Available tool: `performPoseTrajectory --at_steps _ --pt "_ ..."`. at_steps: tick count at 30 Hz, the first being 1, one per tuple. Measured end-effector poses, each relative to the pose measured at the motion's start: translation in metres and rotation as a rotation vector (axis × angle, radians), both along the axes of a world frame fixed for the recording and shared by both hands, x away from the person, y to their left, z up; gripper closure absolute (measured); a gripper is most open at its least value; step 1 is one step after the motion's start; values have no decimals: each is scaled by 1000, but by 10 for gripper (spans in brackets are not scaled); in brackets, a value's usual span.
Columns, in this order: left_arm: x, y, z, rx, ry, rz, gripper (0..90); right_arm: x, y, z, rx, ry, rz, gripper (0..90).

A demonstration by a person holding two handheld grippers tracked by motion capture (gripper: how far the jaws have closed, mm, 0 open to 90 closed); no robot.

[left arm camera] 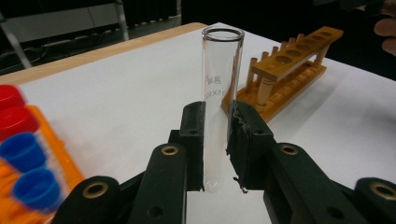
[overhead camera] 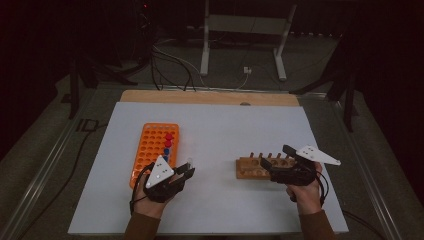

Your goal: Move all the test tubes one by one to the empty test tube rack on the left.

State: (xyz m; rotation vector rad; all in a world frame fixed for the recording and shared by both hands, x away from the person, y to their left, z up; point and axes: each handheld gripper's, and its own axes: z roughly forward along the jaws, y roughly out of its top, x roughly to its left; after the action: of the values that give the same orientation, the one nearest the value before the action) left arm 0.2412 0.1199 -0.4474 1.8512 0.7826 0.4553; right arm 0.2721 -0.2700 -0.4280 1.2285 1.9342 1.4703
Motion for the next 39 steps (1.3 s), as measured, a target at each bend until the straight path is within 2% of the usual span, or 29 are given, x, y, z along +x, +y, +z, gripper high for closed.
performPoseTrajectory --at_steps 6,27,33,39 --pt "-3 13 0 12 2 23 763 0 -2 0 0 -10 -2 0" --pt "-11 50 -15 69 32 103 763 -2 -1 0 -3 -15 5 0" --pt "-10 56 -21 87 42 122 763 -2 -1 1 -6 -16 8 0" --pt "-8 52 -28 140 71 120 763 -2 0 0 -7 -14 12 0"
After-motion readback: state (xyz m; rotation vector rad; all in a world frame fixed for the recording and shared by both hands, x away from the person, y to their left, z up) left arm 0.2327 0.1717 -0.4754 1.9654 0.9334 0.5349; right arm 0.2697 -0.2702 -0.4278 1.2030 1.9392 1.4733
